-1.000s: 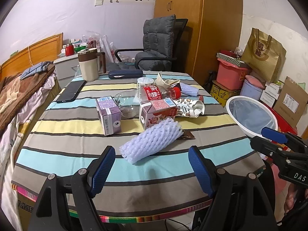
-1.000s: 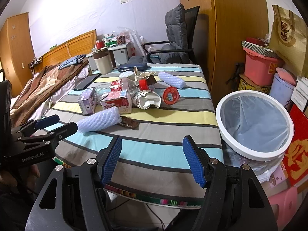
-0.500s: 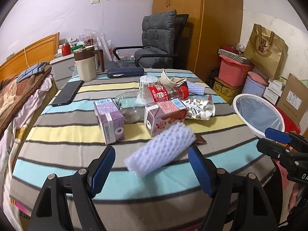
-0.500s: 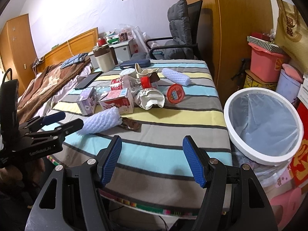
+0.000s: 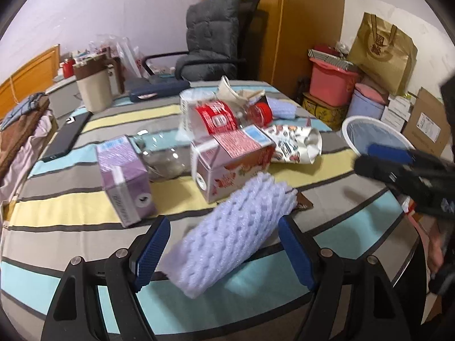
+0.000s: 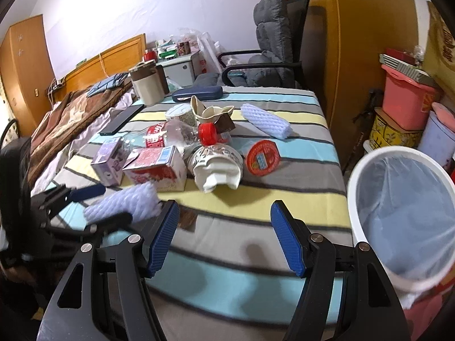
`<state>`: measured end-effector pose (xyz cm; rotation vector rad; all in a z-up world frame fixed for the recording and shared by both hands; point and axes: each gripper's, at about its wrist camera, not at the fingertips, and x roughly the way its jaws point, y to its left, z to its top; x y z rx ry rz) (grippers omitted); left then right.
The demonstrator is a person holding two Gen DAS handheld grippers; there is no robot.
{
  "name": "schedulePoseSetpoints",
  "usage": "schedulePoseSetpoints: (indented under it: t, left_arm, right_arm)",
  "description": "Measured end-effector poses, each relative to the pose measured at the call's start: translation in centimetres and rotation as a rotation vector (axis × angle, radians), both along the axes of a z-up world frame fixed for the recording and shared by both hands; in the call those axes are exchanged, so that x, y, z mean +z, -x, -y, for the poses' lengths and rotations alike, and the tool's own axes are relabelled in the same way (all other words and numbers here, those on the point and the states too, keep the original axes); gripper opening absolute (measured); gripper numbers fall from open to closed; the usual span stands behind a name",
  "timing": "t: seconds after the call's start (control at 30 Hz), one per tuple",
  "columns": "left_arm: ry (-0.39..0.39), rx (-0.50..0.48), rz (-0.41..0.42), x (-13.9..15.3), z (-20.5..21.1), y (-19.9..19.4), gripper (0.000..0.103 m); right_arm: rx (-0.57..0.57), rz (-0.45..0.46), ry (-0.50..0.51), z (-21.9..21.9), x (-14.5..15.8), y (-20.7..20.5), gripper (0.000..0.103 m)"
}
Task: Collect trash
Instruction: 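Grasp the white foam net with the left tool while the right tool grasps the patterned paper cup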
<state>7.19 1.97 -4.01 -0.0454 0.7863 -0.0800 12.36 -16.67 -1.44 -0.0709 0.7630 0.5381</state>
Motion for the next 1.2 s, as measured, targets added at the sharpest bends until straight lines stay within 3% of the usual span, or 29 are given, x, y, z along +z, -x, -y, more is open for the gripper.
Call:
schedulePoseSetpoints:
  t: [0.2, 0.57, 0.67, 0.8, 1.2]
  left_arm:
    - [0.004, -0.008, -0.032, -1.2, -0.1, -0.4, 0.076]
    - [0.037, 0.003, -0.036, -1.3, -0.9, -0.6, 0.045]
    - [0.043, 0.000, -0.031, -1.2, -0.9, -0.4, 0.036]
    - [0.053, -0.005, -0.029, -1.0, -0.8, -0.1, 0.028]
    - [0.069, 0.006, -0.017, 0.0, -0.1, 1.5, 0.024]
  right_arm:
    - [0.035, -0.015, 0.011, -1.3, -0.7, -2.2, 0.068]
    - [0.058, -0.070, 0.029, -2.6, -1.7, -4.4, 0.068]
    - [0.056, -0.091, 0.020, -2.4, -1.6, -4.4, 0.054]
    - [0.043, -0.094, -0.007, -1.7, -1.4, -4.2, 0.053]
    - [0.010, -0.065, -0.053, -0.3, -0.1, -2.3, 0.053]
